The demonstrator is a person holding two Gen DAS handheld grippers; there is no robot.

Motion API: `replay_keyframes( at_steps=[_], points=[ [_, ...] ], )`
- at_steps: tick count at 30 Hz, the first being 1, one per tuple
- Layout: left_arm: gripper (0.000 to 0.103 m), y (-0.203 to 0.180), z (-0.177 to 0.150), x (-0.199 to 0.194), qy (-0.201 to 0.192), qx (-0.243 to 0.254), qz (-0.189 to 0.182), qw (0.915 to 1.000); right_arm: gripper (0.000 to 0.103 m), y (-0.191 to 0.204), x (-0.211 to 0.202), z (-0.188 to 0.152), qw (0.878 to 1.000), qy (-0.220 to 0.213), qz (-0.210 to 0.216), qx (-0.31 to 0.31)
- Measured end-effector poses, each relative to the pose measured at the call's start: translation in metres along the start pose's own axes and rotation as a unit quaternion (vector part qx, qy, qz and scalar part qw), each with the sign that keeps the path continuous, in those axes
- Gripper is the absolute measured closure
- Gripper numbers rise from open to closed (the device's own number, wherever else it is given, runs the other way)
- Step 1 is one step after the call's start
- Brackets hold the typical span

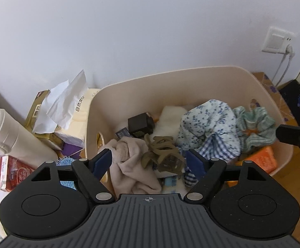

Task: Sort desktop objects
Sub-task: 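Open both tools to drop the black box and orange cloth into the basket, then move both tools back over the table toward the remaining items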

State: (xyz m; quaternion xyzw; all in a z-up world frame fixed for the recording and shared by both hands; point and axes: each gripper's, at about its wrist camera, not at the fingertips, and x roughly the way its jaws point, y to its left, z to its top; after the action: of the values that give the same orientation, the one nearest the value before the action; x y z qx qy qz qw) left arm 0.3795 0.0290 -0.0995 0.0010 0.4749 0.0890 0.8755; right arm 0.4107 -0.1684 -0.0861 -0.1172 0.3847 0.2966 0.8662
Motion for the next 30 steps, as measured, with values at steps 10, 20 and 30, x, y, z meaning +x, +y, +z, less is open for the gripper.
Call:
replay_keyframes(
  at_steps=[10,20,30],
  points=[
    [0.022,-0.007,-0.009,-0.042,-0.027,-0.007,0.012,0.9995,0.012,0.002,-0.039,-0.004,1.0,-0.026,-0.005,0.001],
    [0.022,-0.018,-0.029,-0.082,-0.046,-0.013,0.016,0.9987,0.006,0.004,-0.084,-0.014,0.999,-0.051,-0.007,0.004],
    [0.022,-0.025,-0.062,-0.125,-0.068,-0.021,0.027,0.9971,0.001,0.009,-0.131,-0.041,0.997,-0.083,-0.004,0.004]
  ],
)
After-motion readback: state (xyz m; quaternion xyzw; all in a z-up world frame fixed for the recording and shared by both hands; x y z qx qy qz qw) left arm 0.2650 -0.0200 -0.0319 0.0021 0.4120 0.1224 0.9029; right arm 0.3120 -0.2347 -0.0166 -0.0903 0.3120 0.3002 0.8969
